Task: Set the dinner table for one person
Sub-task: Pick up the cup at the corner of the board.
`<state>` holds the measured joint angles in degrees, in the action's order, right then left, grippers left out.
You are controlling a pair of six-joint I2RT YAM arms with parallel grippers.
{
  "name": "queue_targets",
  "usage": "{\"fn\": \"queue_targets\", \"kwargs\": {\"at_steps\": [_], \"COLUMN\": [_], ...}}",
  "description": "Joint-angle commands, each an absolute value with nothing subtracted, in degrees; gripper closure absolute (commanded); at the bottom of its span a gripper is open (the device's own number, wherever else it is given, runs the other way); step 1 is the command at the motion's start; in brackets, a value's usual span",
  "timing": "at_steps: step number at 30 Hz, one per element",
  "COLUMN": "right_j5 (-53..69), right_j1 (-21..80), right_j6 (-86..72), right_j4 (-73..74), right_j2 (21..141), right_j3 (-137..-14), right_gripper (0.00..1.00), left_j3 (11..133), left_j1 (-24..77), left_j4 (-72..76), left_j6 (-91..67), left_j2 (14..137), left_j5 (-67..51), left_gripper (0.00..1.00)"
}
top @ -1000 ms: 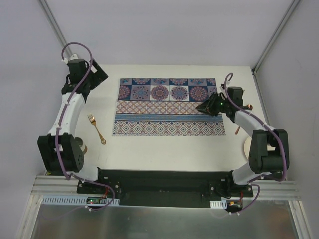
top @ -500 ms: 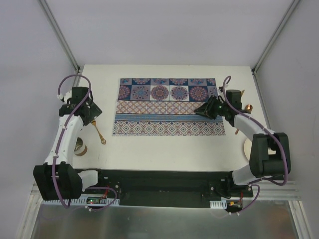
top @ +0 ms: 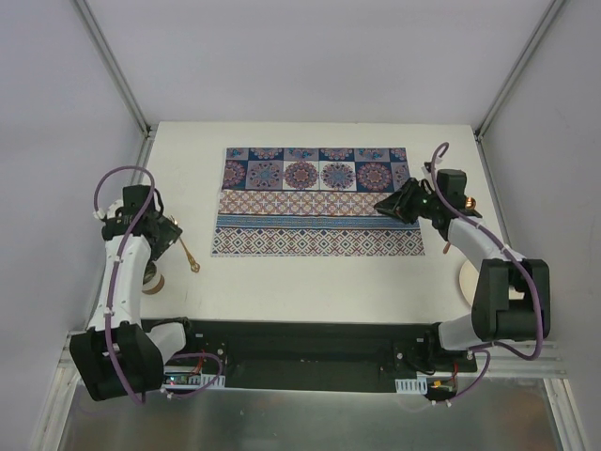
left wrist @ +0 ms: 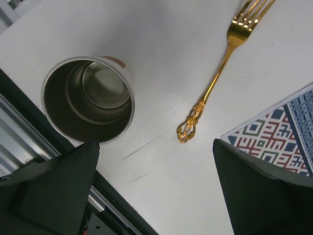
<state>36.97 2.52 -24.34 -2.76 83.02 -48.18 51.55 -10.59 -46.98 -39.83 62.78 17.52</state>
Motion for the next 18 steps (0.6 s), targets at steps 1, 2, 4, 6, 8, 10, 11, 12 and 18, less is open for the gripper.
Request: {"fn": "queue_targets", "kwargs": {"at_steps": [1,2,4,6,8,10,11,12,18], "right_j5": [38.58,38.67,38.85,38.94,38.94,38.94,39.02,39.02,39.02], "right_j1": [1.06,0.97,0.62,0.09,0.18,0.09,-0.96,-1.31,-2.55], "right_j6": [-23.73,-23.56,-23.91,-23.91,-24.08,-24.34,-24.35,-24.43,-24.52], "right_j4": [-3.69,-3.69,-3.78,-3.69,-3.69,-3.78,-3.78,-3.69,-3.6], "right_j2": [79.46,79.28,78.84,78.4,77.79,77.52,77.08,76.91,75.94], "right_j3": [-47.46,-47.46,-47.2,-46.94,-46.76,-46.58,-46.5,-46.41,-45.88], "right_gripper": [0.73,0.73,0.73,0.73,0.73,0.73,0.73,0.73,0.73], "left_j3": [50.98,50.89,50.63,50.54,50.54,51.06,51.06,51.41,52.64], "left_j1": [-14.58,-15.46,-17.05,-17.66,-17.84,-18.02,-18.1,-18.19,-18.72], "left_j4": [-47.55,-47.29,-46.32,-45.01,-43.95,-42.72,-42.45,-42.1,-40.43], "left_j6": [-40.34,-40.17,-40.25,-40.69,-41.04,-41.39,-41.48,-41.66,-42.01], "left_j2": [61.96,63.18,64.85,66.97,68.72,70.3,70.92,71.54,76.9], "left_j5": [16.26,15.82,14.68,14.15,13.45,13.18,13.18,13.18,12.75], "left_gripper": [0.01,0.01,0.01,0.01,0.01,0.02,0.02,0.02,0.03]}}
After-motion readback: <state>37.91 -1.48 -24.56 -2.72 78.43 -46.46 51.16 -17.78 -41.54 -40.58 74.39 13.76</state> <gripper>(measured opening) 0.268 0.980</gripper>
